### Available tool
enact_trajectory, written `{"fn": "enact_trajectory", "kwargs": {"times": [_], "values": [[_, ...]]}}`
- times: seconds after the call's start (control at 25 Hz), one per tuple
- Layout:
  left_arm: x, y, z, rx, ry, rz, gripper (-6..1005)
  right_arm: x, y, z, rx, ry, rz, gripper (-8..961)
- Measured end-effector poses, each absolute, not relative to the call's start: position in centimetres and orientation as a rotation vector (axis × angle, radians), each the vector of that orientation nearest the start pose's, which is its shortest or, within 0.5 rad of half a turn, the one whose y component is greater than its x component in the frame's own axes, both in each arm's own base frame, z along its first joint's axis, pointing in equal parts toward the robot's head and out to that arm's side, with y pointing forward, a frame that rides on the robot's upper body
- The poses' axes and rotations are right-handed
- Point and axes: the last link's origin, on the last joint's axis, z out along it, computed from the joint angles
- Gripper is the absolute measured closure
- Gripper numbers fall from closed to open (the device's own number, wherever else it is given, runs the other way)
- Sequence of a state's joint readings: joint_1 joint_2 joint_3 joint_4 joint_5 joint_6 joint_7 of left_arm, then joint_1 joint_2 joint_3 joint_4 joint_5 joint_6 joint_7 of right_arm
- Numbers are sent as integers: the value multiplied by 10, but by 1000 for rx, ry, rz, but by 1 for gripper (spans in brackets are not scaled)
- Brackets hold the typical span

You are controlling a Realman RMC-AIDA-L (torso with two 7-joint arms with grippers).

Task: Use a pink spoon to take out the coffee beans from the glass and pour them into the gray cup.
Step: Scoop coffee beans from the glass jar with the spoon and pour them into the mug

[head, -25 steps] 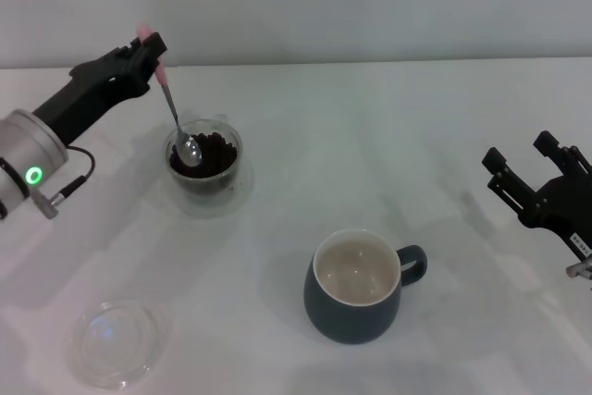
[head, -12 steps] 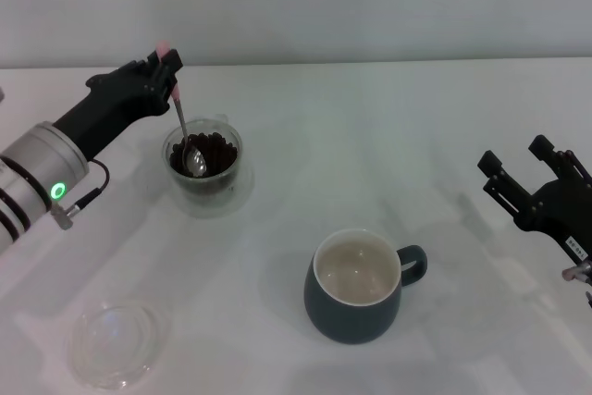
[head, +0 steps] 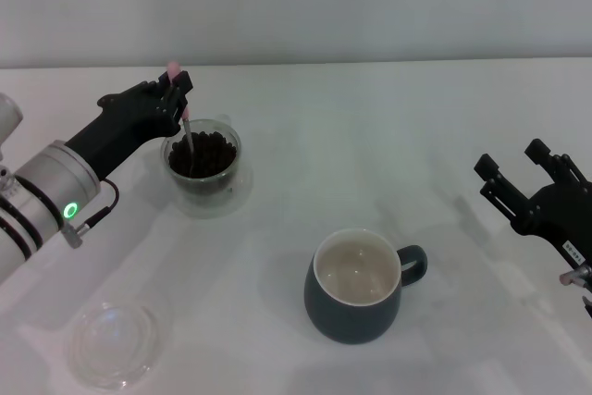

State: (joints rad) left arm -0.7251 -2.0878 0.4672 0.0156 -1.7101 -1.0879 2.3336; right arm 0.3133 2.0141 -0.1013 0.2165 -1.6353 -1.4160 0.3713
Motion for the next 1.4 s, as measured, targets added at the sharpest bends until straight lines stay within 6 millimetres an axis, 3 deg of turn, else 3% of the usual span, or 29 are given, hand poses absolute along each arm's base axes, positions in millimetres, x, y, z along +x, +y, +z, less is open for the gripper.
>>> {"fn": "enact_trajectory", "kwargs": {"times": [0.4,0.8,1.4], "values": [[-266,380,-57,-1931,-955,-976,864,343,250,-31,-1773,691,899,101],[-290,370,-50,-1746,-1234,-1080,864,343,250,-31,-1783,684,894,101],[-302,363,-45,-1672,-1335,-1130,865,344,251,-30,-1788,680,891,101]]}}
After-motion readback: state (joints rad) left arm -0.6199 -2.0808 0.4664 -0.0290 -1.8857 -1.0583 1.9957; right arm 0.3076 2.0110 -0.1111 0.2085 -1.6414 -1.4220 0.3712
